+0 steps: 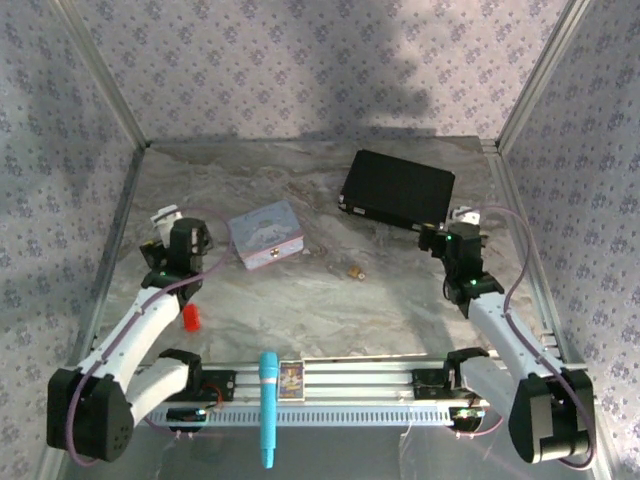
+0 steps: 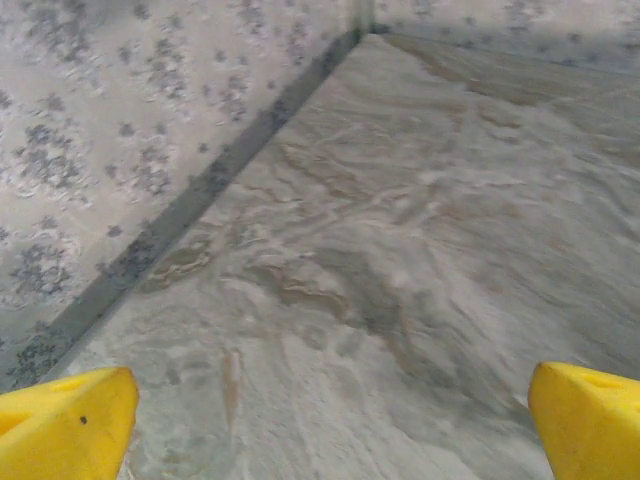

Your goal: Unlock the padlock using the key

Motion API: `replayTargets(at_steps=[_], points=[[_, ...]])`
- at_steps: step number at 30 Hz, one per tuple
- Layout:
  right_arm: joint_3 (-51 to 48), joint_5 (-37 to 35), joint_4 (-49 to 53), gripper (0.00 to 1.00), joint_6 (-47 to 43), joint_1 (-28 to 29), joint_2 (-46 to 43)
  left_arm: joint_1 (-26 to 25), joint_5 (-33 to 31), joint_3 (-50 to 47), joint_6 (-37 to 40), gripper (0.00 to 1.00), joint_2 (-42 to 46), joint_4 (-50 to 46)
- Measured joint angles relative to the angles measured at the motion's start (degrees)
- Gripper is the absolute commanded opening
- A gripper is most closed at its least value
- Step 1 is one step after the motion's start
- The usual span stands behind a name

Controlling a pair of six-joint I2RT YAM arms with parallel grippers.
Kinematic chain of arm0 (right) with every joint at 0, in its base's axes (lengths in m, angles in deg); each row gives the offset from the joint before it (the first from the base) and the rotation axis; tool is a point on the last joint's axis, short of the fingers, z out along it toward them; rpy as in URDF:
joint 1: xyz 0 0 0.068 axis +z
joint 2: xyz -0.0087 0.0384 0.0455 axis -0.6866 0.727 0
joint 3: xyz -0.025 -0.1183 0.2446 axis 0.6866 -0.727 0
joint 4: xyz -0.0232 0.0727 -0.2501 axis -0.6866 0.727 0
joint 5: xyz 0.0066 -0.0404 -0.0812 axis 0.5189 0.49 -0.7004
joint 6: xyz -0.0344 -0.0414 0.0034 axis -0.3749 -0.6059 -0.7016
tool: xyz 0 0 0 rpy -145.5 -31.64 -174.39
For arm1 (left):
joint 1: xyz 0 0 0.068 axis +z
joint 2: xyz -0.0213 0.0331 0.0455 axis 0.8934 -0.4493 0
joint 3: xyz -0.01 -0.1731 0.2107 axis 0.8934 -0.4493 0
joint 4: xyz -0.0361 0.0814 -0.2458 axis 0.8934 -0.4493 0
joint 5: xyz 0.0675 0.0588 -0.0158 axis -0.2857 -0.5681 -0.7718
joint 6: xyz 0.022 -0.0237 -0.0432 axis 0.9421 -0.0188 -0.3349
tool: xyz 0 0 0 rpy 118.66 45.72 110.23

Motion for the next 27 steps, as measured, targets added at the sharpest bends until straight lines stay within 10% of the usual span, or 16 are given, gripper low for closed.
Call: replayTargets(at_steps=[16, 27], points=[[-8.5, 5.6, -37.4, 0.99, -10.3, -5.5, 26.7, 13.1, 19.5, -9.8, 10.7, 1.00, -25.4, 41.9], [-5.4, 11.6, -38.9, 0.99, -10.5, -8.4, 31.8, 11.7, 30.3, -9.5, 16.3, 1.00, -32.2, 49.7]])
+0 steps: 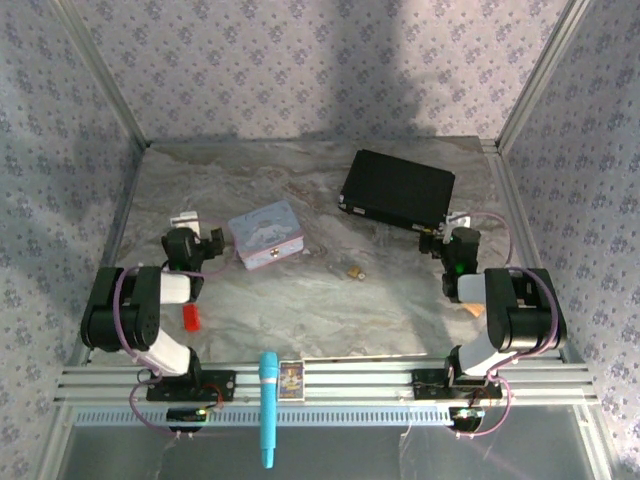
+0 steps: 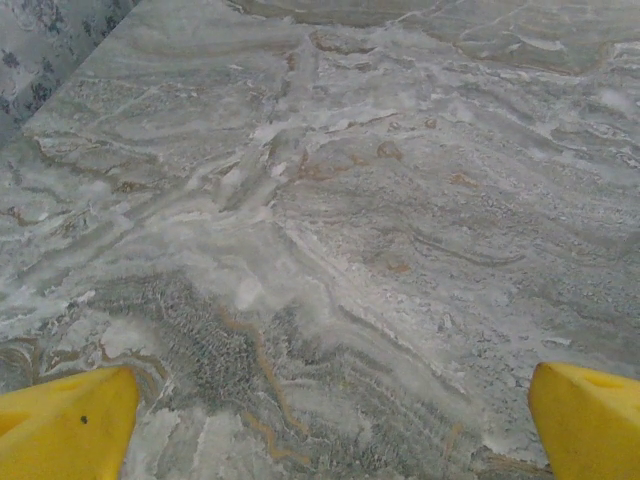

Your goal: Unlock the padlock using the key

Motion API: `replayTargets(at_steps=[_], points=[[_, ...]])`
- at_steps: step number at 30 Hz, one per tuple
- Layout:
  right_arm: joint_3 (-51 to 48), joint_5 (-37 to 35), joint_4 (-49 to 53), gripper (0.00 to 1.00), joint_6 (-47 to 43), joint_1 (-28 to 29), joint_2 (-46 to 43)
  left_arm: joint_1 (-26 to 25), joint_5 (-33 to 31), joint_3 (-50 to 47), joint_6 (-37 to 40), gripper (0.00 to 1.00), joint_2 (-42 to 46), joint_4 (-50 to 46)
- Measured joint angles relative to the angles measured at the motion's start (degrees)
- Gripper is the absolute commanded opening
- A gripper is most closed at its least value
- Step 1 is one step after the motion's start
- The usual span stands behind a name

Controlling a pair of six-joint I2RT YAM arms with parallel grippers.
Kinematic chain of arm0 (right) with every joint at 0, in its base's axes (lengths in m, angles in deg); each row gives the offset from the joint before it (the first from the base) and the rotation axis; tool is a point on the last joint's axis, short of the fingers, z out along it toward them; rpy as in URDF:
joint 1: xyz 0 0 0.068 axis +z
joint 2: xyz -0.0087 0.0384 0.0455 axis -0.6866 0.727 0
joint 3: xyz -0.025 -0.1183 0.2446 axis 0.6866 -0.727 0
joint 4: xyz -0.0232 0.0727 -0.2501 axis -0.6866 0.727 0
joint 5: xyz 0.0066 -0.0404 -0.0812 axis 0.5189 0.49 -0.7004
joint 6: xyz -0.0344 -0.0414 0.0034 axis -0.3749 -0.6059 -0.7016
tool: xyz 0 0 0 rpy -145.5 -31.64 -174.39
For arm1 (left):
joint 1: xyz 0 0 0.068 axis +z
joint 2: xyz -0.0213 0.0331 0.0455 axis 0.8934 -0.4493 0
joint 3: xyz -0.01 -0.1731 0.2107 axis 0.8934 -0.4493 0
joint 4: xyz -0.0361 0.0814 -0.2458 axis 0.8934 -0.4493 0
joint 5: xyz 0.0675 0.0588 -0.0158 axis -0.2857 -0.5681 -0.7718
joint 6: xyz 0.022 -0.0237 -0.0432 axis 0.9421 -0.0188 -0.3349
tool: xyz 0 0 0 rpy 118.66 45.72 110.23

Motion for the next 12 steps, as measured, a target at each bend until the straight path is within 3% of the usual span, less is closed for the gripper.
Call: replayTargets(at_steps=[12], points=[[0.3, 1.2, 0.0, 0.99, 0.0, -0.2, 0.0, 0.0, 1.0, 0.0, 0.6, 1.00, 0.0, 0.2]])
